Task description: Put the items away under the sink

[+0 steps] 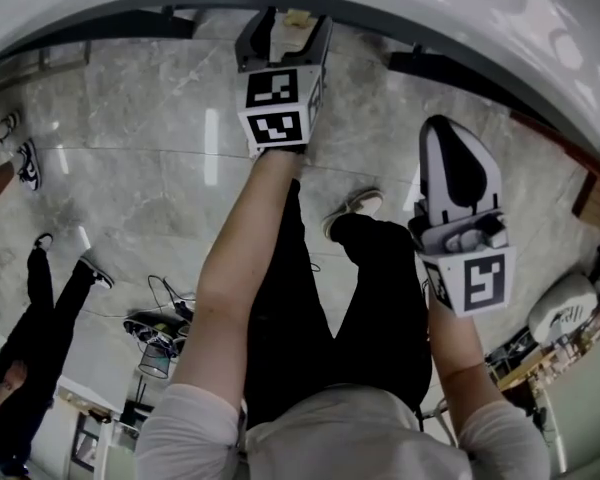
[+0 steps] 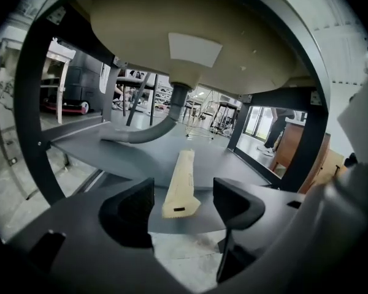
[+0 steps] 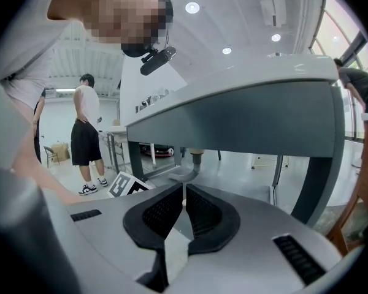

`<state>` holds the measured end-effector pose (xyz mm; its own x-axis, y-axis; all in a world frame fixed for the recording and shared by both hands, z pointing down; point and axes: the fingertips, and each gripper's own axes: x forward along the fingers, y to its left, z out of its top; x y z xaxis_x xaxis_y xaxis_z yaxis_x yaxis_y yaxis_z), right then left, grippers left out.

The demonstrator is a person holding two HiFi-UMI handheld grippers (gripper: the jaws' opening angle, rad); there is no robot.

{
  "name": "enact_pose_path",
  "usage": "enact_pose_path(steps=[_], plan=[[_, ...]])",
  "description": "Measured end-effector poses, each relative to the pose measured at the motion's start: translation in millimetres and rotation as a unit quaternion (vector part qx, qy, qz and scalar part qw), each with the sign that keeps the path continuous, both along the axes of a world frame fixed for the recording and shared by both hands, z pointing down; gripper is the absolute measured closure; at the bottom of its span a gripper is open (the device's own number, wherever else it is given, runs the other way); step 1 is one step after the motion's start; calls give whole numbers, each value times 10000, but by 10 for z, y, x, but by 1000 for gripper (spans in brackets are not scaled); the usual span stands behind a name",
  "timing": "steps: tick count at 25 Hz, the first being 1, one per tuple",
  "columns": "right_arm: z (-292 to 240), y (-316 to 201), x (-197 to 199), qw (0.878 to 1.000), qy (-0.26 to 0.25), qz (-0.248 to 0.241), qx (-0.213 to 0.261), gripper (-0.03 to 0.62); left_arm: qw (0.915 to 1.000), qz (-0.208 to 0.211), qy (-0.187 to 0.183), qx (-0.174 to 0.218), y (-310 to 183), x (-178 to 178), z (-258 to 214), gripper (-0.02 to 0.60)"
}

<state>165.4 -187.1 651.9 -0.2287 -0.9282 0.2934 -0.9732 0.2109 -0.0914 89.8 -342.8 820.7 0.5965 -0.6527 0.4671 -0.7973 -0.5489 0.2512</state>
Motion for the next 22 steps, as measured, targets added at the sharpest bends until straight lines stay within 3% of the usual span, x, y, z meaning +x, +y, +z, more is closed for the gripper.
enact_pose_path(steps=[2,6,8,14,22], plan=[[-102,11,0,10000,-10,-48,7,551,9998,-139,-95,131,75,-97,-164,297],[-373,123,-44,9996,175,-186,-71,551,9985,-380,-348,177,298,-313,-463,490],[-539,178,-97,9994,172,-283,-89,552,9985,-381,-388,111,394,-358,-590,523],[-1059,261,-127,9993,112,-347,-24,551,9990,-407,-185,29,583,-400,-1144,578],[-1935,345,-267,9982,161,-520,256,551,9988,-421,79,-217,919,-544,-1877,578]])
